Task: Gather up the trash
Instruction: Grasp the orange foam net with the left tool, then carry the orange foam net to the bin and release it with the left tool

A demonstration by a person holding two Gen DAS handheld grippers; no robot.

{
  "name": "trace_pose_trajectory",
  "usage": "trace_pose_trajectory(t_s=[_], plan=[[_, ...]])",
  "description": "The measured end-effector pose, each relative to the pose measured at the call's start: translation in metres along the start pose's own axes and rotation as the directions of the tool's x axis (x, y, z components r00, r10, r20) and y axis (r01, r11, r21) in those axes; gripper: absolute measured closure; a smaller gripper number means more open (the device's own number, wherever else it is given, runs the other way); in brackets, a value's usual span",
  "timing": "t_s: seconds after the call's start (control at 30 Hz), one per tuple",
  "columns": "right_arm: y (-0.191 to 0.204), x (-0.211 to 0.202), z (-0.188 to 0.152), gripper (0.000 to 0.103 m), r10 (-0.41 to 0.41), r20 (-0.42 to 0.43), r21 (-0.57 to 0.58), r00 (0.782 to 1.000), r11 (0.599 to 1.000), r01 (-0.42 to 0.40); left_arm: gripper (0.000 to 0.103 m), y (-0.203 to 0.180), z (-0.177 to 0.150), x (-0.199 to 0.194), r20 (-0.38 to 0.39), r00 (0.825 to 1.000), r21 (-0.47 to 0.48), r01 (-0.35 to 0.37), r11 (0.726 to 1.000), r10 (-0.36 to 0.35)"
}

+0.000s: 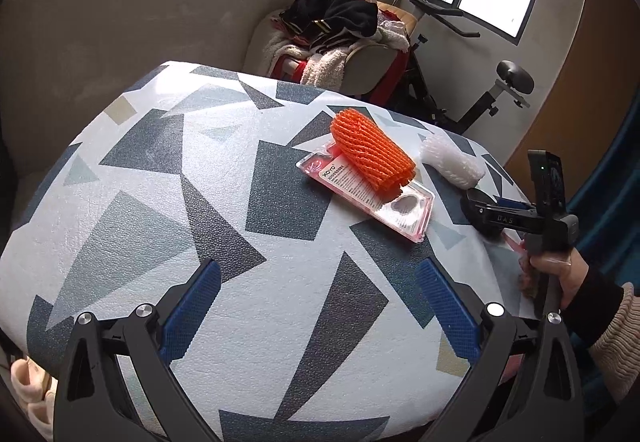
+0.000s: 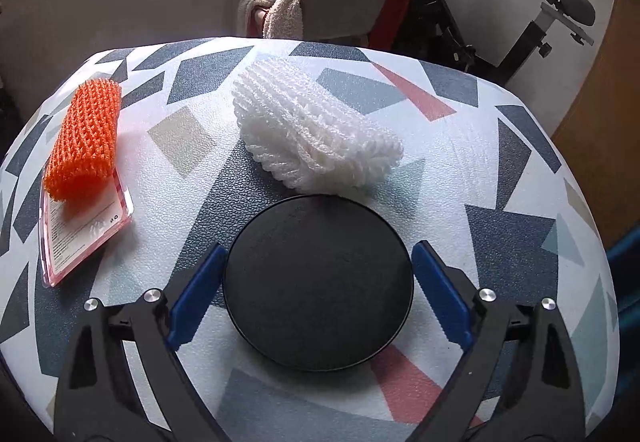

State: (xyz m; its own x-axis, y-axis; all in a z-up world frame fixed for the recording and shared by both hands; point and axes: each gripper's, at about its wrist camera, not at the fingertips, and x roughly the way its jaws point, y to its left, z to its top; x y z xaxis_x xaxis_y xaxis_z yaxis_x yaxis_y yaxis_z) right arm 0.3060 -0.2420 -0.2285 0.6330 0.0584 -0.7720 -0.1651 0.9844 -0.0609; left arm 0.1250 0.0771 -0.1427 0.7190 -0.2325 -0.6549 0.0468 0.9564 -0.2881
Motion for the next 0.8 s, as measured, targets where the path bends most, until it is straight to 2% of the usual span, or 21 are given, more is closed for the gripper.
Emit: trace_pose_trajectory(t_s=[0.07,0.2,0.27,0.33,0.4,0.47,0.57,0.6,0.7,0.73,0.77,0.8], plan=[[0.001,-0.005,-0.001,0.011,0.029,0.023,-0.008,0.999,1.0,-0.029,0.015,0.0,0.007,0.007,-0.023,0.998,-0.042,0.056,0.998,-0.057],[0.001,-0.022,-0.008,0.011,0.111,0.106,-0.019,0.988,0.994,-0.11,0.026,-0.006,0.033,0.03,-0.045,0.992,-0.106,0.109,0.988,-0.115],[-0.003,-0.028,-0.011,0.011,0.162,0.128,0.004,0.978,0.986,-0.164,0.041,-0.009,0.053,0.048,-0.051,0.984,-0.171,0.16,0.972,-0.171],[-0.007,-0.034,-0.013,0.011,0.176,0.158,0.027,0.972,0.983,-0.183,0.041,-0.011,0.073,0.068,-0.055,0.974,-0.251,0.2,0.947,-0.221],[-0.007,-0.035,-0.013,0.011,0.179,0.167,0.031,0.97,0.982,-0.186,0.041,-0.018,0.09,0.09,-0.07,0.97,-0.302,0.202,0.932,-0.233],[-0.007,-0.036,-0.013,0.011,0.179,0.17,0.03,0.969,0.982,-0.187,0.041,-0.022,0.104,0.116,-0.104,0.966,-0.338,0.188,0.922,-0.235],[-0.009,-0.036,-0.015,0.011,0.18,0.177,0.041,0.968,0.981,-0.19,0.041,-0.02,0.113,0.151,-0.142,0.963,-0.422,0.15,0.894,-0.228],[-0.009,-0.037,-0.015,0.011,0.18,0.18,0.046,0.967,0.98,-0.191,0.041,-0.021,0.115,0.161,-0.152,0.965,-0.419,0.135,0.898,-0.216],[-0.01,-0.036,-0.015,0.011,0.179,0.178,0.05,0.968,0.98,-0.191,0.041,-0.036,0.117,0.178,-0.165,0.977,-0.288,0.085,0.954,-0.137],[-0.011,-0.035,-0.015,0.011,0.177,0.178,0.053,0.968,0.981,-0.189,0.046,-0.042,0.114,0.184,-0.176,0.978,-0.232,0.064,0.971,-0.107],[-0.012,-0.035,-0.015,0.011,0.177,0.18,0.058,0.968,0.98,-0.19,0.067,-0.044,0.109,0.187,-0.191,0.978,-0.202,0.05,0.978,-0.089],[-0.013,-0.035,-0.014,0.011,0.178,0.18,0.064,0.967,0.979,-0.192,0.074,-0.044,0.105,0.188,-0.196,0.977,-0.193,0.043,0.98,-0.082]])
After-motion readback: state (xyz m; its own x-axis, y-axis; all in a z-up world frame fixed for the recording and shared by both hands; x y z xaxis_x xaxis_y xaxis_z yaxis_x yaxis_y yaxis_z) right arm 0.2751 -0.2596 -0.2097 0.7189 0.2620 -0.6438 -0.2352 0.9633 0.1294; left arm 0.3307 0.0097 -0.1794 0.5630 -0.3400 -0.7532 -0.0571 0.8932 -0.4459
